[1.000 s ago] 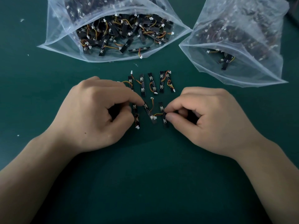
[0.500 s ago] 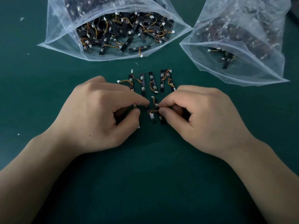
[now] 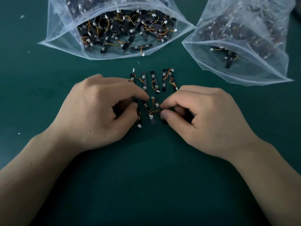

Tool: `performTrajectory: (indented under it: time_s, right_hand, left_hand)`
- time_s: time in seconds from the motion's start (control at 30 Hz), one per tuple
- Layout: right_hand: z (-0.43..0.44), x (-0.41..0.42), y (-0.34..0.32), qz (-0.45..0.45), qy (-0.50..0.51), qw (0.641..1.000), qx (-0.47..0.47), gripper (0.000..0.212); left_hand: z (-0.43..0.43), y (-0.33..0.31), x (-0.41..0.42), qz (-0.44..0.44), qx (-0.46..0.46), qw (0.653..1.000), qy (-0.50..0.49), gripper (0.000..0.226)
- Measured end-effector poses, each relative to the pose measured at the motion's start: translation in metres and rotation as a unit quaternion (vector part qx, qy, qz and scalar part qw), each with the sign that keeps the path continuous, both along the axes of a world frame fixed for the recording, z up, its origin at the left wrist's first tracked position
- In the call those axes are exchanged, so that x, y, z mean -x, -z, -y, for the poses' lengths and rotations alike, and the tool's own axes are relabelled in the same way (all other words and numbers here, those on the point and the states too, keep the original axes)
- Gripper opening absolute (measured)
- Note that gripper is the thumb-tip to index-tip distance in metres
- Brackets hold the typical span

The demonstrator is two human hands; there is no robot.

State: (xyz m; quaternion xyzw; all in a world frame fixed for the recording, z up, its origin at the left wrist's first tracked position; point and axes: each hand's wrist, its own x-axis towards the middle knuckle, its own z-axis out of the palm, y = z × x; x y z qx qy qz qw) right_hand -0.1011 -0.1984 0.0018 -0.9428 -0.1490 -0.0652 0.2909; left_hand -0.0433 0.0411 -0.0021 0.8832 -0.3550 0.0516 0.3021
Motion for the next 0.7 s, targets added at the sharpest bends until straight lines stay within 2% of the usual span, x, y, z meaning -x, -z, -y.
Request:
performTrajectory:
  time_s: [0.27,0.43,0.7]
  right_hand:
    - [0.0021,0.0009,-0.0008,-0.011,-0.034,0.999,0.004,0.013]
    - [0.0014,0.0014,-0.0009,-0.003,-0.023,1.0,0.012,0.005]
    - [-0.0001,0.0018,-0.0003,0.004,-0.01,1.0,0.021,0.014]
  left_hand:
    - [-0.0003,0.0008,-0.0011,-0.009,-0.014,0.999,0.031,0.022]
    - [-0.0001,-0.0002,-0.0022,0.001,-0.031,0.999,0.039,0.02]
    - [-0.0013,0.0001,-0.003,-0.005,-0.02,0.999,0.042,0.019]
